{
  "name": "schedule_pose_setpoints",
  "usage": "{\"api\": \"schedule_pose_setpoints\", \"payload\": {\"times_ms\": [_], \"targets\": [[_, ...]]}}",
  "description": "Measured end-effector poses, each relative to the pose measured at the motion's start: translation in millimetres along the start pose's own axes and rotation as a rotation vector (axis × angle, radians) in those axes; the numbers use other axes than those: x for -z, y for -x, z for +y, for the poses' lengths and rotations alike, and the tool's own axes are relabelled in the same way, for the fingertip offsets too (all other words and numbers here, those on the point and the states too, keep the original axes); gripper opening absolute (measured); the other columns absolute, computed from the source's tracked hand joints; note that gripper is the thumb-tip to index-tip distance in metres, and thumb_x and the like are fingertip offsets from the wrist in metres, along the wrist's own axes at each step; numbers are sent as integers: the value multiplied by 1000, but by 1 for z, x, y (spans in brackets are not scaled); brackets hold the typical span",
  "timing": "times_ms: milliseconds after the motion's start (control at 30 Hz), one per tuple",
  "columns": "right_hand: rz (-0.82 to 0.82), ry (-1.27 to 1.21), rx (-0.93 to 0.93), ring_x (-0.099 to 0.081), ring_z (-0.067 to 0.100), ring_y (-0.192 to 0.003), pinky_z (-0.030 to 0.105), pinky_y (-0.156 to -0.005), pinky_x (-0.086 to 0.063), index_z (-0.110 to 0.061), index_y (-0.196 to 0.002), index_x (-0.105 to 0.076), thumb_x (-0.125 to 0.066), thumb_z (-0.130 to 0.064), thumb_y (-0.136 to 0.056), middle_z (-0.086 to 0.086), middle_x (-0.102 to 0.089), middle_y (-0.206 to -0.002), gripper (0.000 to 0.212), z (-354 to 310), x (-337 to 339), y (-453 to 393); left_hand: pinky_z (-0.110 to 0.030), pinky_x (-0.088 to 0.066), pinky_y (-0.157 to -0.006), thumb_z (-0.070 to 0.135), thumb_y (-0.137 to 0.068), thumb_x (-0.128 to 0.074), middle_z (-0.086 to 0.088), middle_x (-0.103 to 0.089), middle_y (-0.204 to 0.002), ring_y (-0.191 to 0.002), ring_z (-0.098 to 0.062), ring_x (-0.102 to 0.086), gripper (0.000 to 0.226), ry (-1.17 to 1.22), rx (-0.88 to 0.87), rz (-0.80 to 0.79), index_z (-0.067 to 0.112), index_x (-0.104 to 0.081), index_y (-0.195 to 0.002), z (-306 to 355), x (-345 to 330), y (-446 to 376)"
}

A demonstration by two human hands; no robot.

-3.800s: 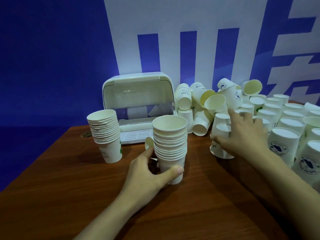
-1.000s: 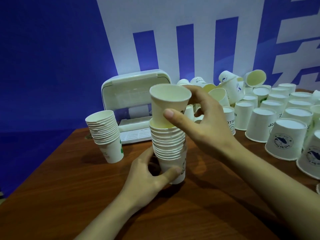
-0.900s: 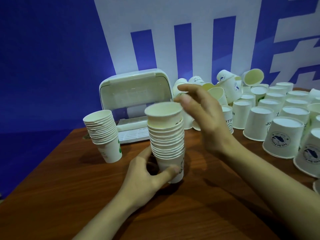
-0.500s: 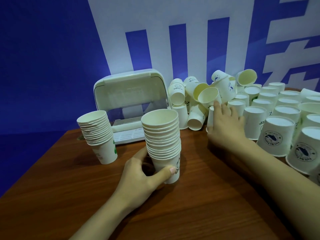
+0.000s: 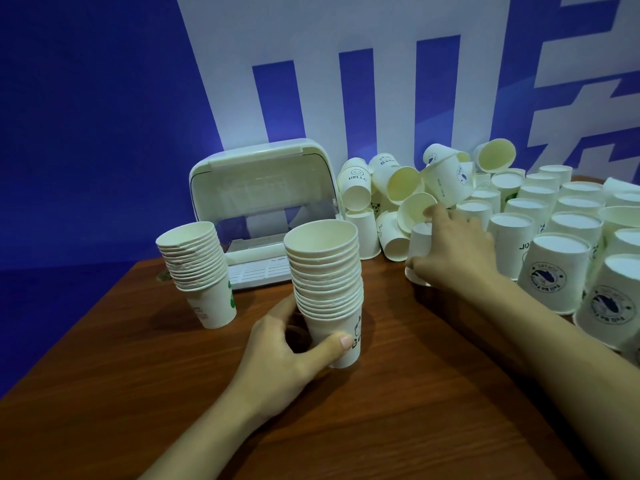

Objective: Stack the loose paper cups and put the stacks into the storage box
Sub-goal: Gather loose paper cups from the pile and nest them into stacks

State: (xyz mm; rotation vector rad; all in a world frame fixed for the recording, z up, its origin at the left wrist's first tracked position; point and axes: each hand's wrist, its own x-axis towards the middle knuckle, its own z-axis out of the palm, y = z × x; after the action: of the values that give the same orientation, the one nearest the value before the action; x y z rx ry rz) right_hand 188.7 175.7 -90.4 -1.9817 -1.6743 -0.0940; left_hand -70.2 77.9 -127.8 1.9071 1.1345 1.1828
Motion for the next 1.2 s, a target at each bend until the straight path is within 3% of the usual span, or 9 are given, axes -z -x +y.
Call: {"api": "schedule_pose_setpoints", "payload": {"times_ms": [133,333,433,533,733,833,967,1067,1200], "targets": [[182,-204,69,-39,33,-122,40,-95,-38,-24,-136,-54,-77,-49,-77,9,-46,-122,68,-11,20,4,-20,-55,-91,51,-77,-79,18,-75,-123,-115,-5,-70,55,8,-13,6,33,-69,-128,1,0,0],[341,-780,129,-52,10,-100,10,-82,-41,-30,-116,-60,-80,-58,-75,0,-51,-115,53,-37,57,20,-18,-54,-96,46,-78,-83,19,-73,-127,-120,-3,-67,56,13,-1,-1,35,-67,-131,2,1,-1],[207,-1174,122,-65,7,-93,27,-88,-58,-27,-113,-49,-87,-44,-73,-3,-60,-112,58,-48,71,31,-22,-54,-99,33,-84,-87,18,-73,-128,-121,-3,-67,53,-19,10,8,33,-66,-133,1,1,-1],[58,-1409,167,-73,21,-99,42,-88,-60,-23,-109,-47,-97,-35,-58,7,-66,-111,72,-55,71,39,-23,-54,-99,26,-85,-88,19,-74,-126,-120,-2,-67,51,-41,19,26,32,-67,-131,0,2,-1],[213,-1122,307,-65,19,-99,46,-80,-55,-28,-108,-56,-88,-53,-61,-7,-67,-109,62,-77,65,66,-24,-55,-98,31,-82,-89,17,-74,-125,-119,-3,-68,53,-21,28,13,32,-67,-130,2,2,-2],[185,-1192,306,-69,20,-95,47,-77,-59,-29,-118,-50,-89,-47,-62,-2,-65,-109,71,-80,65,71,-20,-55,-96,31,-81,-88,18,-75,-124,-118,-1,-68,53,-16,23,16,31,-67,-130,1,2,-2],[128,-1283,279,-70,5,-95,28,-82,-60,-25,-127,-50,-91,-44,-65,-1,-66,-111,77,-82,70,75,-15,-53,-92,32,-79,-88,20,-74,-124,-116,1,-68,55,29,38,3,31,-66,-130,2,1,-2],[79,-1272,314,-70,3,-99,26,-86,-58,-25,-121,-60,-86,-48,-72,-7,-69,-112,60,-84,66,76,-19,-55,-91,27,-80,-88,15,-76,-122,-115,-4,-70,52,50,31,15,26,-69,-128,0,0,-2],[148,-796,376,-48,5,-110,18,-87,-39,-31,-98,-64,-70,-72,-66,-19,-64,-98,52,-85,51,76,-22,-56,-89,19,-83,-88,8,-78,-120,-112,-10,-72,46,69,33,21,20,-70,-125,-3,0,-1]]}}
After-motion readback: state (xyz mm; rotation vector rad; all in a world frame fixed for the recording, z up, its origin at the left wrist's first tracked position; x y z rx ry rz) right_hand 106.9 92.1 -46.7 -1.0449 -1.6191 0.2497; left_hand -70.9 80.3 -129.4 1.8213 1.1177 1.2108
